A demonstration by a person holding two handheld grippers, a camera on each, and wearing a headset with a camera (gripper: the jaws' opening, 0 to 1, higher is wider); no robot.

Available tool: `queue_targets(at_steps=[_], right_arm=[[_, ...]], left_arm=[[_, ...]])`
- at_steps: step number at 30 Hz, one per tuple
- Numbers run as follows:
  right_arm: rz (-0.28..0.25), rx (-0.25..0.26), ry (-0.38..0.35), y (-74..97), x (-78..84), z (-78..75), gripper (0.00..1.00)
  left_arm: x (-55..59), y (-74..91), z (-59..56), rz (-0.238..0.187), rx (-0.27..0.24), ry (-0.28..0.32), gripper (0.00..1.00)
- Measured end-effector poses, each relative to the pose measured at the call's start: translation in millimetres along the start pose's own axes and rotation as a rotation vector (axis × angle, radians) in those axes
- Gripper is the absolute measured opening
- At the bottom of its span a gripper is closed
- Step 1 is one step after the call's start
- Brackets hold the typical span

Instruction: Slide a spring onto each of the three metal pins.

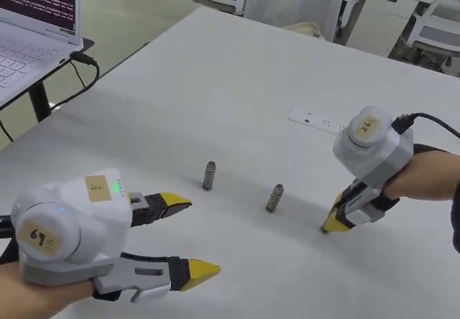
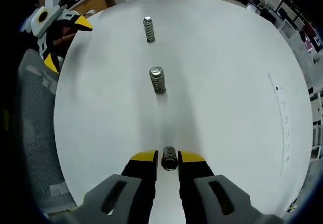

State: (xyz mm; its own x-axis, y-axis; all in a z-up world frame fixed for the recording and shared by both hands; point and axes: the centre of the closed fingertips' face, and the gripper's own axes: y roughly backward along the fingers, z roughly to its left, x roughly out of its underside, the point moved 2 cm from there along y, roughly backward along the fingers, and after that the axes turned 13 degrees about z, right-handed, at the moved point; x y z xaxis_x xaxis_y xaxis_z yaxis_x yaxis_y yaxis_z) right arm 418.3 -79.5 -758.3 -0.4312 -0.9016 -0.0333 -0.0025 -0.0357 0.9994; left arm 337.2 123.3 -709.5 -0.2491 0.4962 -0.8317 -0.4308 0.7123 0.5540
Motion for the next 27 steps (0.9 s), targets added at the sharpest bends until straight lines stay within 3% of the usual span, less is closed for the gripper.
queue_targets(at_steps=[13, 27], right_arm=[[-0.053, 0.030, -0.026, 6.0, 2.2, -3.7, 0.31], [-0.190, 0.103, -0.088, 25.1, 6.3, -2.8, 0.47]], left_arm=[[1.1, -1.3, 1.2, 0.001, 0.001, 0.005, 0.51], [-3.3, 2.6, 10.3, -0.006, -0.019, 0.011, 0.51]])
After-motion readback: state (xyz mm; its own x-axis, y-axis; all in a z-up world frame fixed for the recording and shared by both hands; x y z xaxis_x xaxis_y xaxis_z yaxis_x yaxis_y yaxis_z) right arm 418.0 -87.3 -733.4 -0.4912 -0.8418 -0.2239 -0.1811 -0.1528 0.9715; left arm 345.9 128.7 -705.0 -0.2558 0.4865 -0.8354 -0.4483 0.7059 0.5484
